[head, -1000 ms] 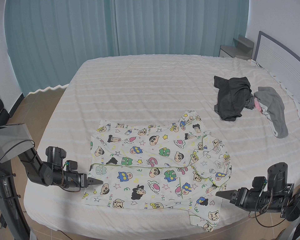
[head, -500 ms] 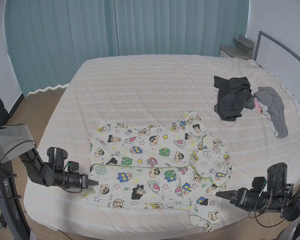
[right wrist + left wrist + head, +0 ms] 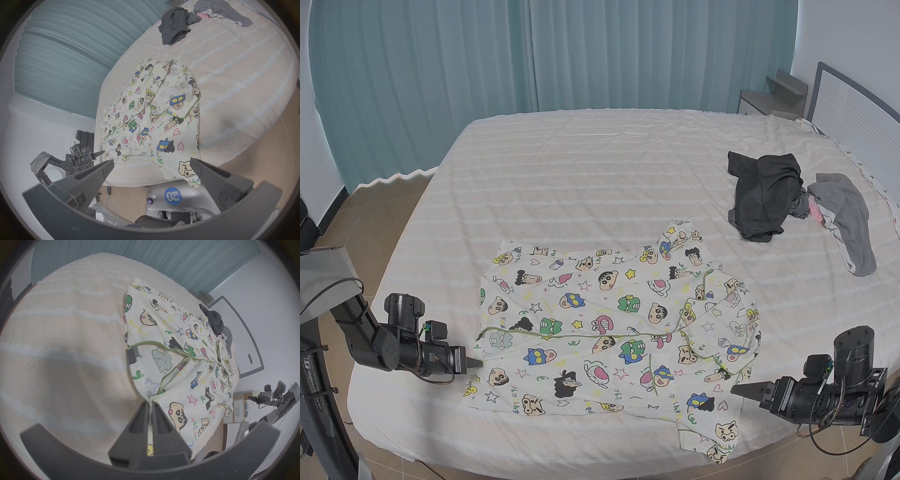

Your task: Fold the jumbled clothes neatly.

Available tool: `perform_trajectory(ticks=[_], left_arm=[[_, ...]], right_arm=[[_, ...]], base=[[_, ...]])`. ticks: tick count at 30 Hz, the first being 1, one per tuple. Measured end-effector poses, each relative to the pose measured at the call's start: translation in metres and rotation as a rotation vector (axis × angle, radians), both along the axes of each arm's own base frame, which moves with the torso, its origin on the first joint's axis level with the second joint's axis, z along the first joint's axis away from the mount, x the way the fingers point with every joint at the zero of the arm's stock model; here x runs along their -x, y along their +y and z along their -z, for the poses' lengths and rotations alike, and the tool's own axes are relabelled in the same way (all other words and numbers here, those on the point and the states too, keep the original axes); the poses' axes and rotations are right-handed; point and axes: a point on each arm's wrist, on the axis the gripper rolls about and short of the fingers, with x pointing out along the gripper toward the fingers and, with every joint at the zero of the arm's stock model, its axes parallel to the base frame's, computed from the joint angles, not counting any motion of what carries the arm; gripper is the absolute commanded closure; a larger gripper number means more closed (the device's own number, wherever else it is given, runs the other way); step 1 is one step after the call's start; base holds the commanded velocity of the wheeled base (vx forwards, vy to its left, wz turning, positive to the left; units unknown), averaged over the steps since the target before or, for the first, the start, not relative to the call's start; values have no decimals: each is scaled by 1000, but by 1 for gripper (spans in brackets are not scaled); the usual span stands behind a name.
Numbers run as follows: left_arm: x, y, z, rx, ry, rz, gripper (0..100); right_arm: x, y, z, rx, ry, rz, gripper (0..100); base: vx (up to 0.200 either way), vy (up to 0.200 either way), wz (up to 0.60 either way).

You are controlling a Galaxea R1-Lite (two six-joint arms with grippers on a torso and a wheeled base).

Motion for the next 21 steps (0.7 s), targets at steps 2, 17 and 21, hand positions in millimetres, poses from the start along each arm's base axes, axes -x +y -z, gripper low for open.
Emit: perform_trajectory(ticks=[2,17,21], left_arm=[[0,3,-1,-1,-3,-10,100],[-4,7,-6,-4,-27,-28,0],[-3,7,-6,-2,-24,-32,0]], right_arm=[[0,0,0,0,0,0,0],[0,0,0,0,-1,-1,0],[1,0,0,0,-1,0,0]], base=[[0,0,0],[0,0,0],[0,0,0]])
